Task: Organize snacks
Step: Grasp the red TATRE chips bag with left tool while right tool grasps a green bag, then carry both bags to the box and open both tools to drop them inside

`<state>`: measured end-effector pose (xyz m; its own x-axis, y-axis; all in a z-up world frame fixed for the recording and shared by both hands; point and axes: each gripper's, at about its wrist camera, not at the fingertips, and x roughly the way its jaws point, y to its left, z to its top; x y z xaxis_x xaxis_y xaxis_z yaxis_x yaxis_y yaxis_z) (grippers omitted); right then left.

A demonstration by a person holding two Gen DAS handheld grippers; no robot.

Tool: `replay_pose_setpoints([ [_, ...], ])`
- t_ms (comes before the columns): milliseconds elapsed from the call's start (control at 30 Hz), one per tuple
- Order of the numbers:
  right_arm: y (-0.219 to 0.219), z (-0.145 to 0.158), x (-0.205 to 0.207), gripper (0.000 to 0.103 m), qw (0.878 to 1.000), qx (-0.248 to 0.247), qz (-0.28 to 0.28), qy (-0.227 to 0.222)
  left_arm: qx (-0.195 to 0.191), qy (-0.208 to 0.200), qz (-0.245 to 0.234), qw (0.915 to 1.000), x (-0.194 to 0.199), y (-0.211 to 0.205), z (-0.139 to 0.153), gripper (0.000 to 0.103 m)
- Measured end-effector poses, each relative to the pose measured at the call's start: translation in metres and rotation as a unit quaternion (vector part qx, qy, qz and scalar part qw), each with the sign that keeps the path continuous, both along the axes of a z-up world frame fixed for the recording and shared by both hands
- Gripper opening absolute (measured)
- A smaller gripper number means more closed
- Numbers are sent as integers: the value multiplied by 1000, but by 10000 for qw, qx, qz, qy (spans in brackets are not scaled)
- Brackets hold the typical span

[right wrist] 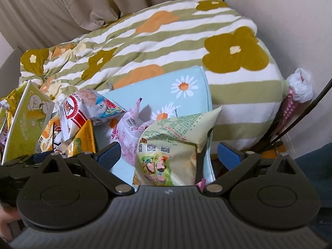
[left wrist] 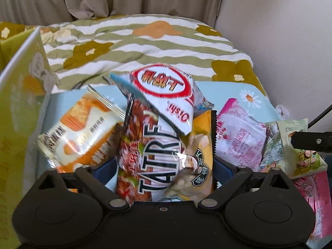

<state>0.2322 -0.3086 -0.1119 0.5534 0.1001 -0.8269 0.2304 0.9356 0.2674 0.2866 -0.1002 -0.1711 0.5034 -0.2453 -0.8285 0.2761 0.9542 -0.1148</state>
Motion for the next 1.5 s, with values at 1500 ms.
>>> replay_pose_setpoints([
  [1500,22,20,0,65,9994,-135,212,-229,-436,-565,210,9972,-63,33,78,74],
])
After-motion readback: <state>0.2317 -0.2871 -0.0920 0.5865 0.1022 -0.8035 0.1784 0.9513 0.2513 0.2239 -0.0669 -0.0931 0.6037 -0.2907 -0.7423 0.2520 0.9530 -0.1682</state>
